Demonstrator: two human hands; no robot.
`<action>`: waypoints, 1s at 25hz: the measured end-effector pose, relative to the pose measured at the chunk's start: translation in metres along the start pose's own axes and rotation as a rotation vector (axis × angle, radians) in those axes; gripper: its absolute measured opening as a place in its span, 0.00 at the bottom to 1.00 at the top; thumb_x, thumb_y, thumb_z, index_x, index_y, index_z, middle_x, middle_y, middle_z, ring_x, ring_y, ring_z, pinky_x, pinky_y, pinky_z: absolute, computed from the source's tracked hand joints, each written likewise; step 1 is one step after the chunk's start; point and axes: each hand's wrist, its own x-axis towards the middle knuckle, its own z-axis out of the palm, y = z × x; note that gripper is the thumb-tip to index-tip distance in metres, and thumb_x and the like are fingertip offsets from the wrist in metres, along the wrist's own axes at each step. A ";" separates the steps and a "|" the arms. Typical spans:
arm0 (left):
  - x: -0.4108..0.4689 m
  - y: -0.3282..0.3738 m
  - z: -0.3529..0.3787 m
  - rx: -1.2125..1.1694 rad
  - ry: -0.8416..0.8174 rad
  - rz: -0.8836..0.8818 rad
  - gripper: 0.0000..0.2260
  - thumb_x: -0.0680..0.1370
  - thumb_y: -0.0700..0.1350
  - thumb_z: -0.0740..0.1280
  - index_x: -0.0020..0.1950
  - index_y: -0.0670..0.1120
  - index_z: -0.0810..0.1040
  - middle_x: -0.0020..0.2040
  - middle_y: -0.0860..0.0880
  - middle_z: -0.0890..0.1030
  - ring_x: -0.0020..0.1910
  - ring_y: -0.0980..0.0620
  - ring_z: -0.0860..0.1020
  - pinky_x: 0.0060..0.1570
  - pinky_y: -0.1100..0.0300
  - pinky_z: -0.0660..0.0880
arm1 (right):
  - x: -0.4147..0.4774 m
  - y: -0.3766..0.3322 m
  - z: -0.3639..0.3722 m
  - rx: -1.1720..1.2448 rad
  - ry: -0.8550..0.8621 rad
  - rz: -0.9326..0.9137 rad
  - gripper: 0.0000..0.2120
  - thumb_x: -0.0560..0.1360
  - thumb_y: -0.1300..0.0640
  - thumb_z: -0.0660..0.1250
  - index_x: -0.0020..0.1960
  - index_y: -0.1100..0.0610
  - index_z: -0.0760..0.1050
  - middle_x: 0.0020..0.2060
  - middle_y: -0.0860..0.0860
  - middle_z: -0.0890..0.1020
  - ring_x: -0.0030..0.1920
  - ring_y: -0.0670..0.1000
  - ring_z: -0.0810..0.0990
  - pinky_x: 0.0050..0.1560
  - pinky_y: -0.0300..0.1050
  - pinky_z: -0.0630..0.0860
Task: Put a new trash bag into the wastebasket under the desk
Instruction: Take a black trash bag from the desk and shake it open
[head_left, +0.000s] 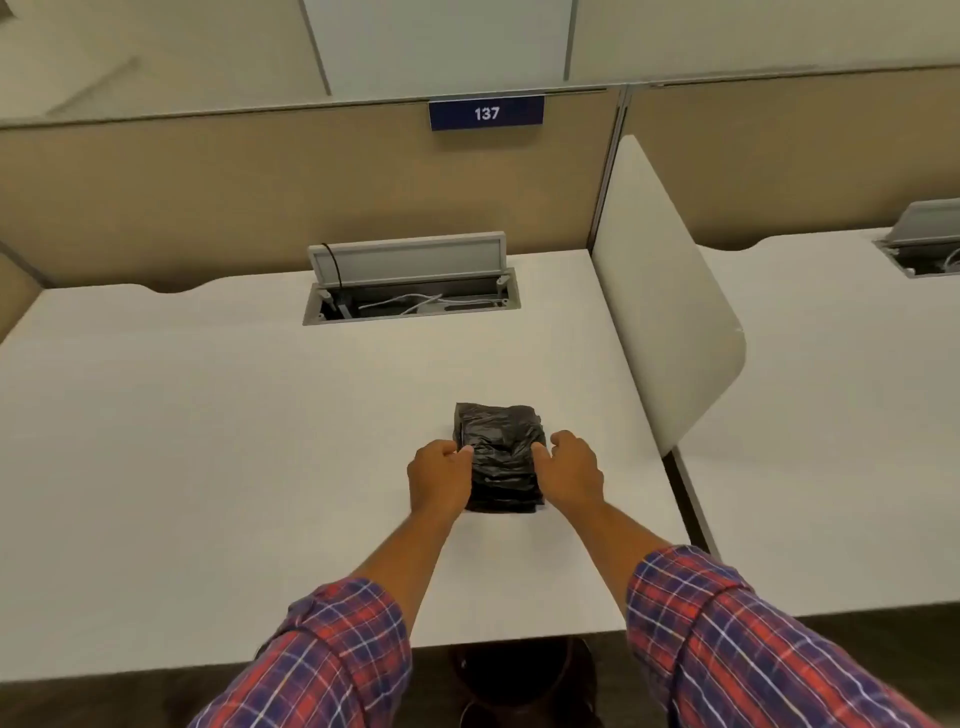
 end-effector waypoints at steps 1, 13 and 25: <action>0.002 0.002 0.005 0.001 0.001 -0.035 0.15 0.83 0.46 0.71 0.37 0.43 0.80 0.33 0.49 0.78 0.33 0.51 0.75 0.33 0.60 0.71 | 0.009 -0.001 0.002 -0.086 -0.005 0.023 0.25 0.84 0.42 0.60 0.73 0.57 0.73 0.69 0.58 0.79 0.68 0.61 0.78 0.69 0.60 0.70; -0.005 0.001 0.022 -0.285 0.045 -0.316 0.02 0.80 0.43 0.75 0.50 0.45 0.87 0.47 0.48 0.89 0.47 0.48 0.86 0.50 0.53 0.83 | 0.035 -0.001 -0.010 0.332 -0.099 0.206 0.13 0.76 0.51 0.74 0.40 0.53 0.71 0.40 0.51 0.80 0.45 0.55 0.79 0.53 0.56 0.76; -0.070 -0.020 -0.040 -1.045 -0.322 -0.378 0.23 0.85 0.62 0.65 0.69 0.48 0.86 0.68 0.40 0.86 0.65 0.38 0.85 0.65 0.41 0.81 | -0.062 -0.018 -0.038 1.188 -0.454 0.166 0.12 0.76 0.66 0.67 0.35 0.55 0.77 0.37 0.56 0.85 0.38 0.53 0.86 0.36 0.49 0.83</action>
